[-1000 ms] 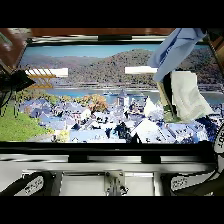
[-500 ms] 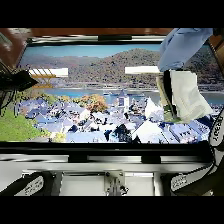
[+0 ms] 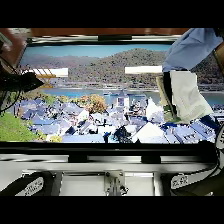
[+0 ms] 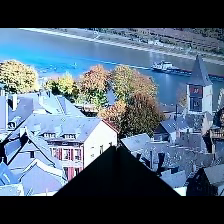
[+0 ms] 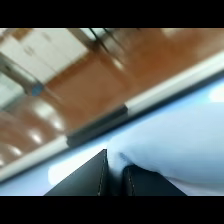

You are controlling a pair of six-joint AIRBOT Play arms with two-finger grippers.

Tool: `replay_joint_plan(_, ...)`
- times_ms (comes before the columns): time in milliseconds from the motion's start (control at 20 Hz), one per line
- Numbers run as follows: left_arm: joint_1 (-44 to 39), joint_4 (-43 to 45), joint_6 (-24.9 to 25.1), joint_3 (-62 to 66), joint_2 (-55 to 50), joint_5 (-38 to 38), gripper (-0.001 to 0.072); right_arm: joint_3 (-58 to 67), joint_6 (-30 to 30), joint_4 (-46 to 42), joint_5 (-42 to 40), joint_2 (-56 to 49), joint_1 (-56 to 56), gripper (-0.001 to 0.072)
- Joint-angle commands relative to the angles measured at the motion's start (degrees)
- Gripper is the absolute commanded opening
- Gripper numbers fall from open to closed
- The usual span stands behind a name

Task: Fold the shirts.

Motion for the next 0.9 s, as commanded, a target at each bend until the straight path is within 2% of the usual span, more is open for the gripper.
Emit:
replay_joint_plan(0,-0.1,0.0,0.1,0.0,0.0,-0.4,0.0031,-0.1,6.9,-17.5,-24.9,4.0,-3.0,0.008)
replay_joint_plan(100,-0.1,0.0,0.1,0.0,0.0,-0.4,0.0031,-1.3,6.6,-23.4,-33.0,6.5,-3.9,0.008)
replay_joint_plan(250,-0.1,0.0,1.1,0.0,0.0,-0.5,0.0031,-4.7,6.4,-27.6,-40.6,8.8,-4.2,0.0081)
replay_joint_plan(500,-0.1,0.1,1.4,0.0,0.0,-1.0,0.0032,-12.1,6.1,-29.3,-54.7,8.8,-4.2,0.0081)
replay_joint_plan(600,-0.1,0.1,1.4,0.0,0.0,-0.9,0.0032,-14.1,6.9,-29.6,-57.1,9.0,-4.2,0.0081)
replay_joint_plan(850,-0.1,0.1,1.4,0.0,0.0,-0.2,0.0031,-22.8,7.7,-30.2,-56.6,9.4,-3.9,0.0081)
